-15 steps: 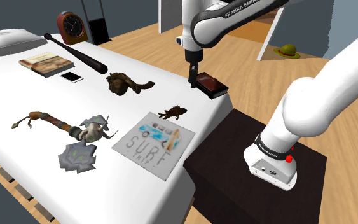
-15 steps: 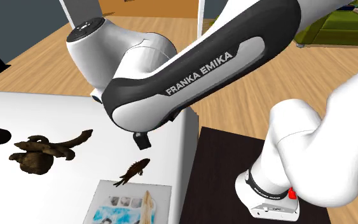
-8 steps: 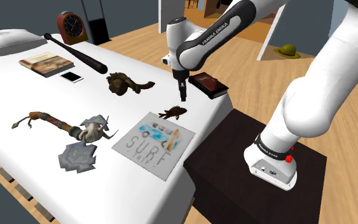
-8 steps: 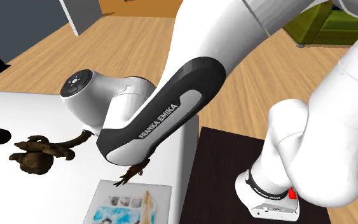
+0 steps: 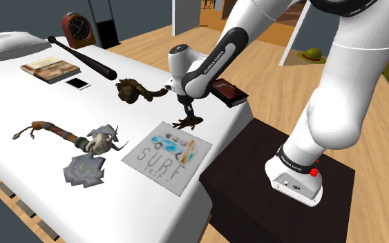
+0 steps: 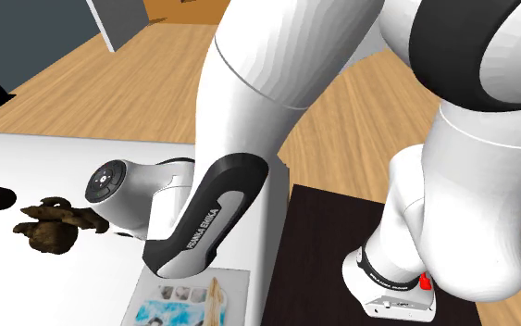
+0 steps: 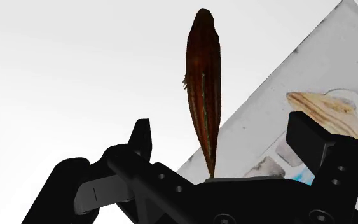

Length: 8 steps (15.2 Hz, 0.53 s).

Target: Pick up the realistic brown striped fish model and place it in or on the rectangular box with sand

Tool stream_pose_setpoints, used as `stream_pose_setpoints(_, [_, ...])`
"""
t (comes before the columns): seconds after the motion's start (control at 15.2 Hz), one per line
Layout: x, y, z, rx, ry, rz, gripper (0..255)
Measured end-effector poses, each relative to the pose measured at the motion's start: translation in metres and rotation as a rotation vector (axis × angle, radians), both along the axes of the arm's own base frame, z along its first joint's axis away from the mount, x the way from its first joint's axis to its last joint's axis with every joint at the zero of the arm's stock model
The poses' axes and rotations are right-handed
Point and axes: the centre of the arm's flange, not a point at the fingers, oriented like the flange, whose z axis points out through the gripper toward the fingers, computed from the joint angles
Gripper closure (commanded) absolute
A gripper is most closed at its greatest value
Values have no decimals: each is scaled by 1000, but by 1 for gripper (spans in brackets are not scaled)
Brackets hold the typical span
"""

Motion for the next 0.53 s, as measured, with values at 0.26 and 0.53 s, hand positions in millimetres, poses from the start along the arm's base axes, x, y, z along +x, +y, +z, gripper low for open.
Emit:
stream_pose_setpoints(0.26, [-1,-1,-20,0,1,6,0])
stream_pose_setpoints(0.53, [-2,-4,-33,0,1,6,0])
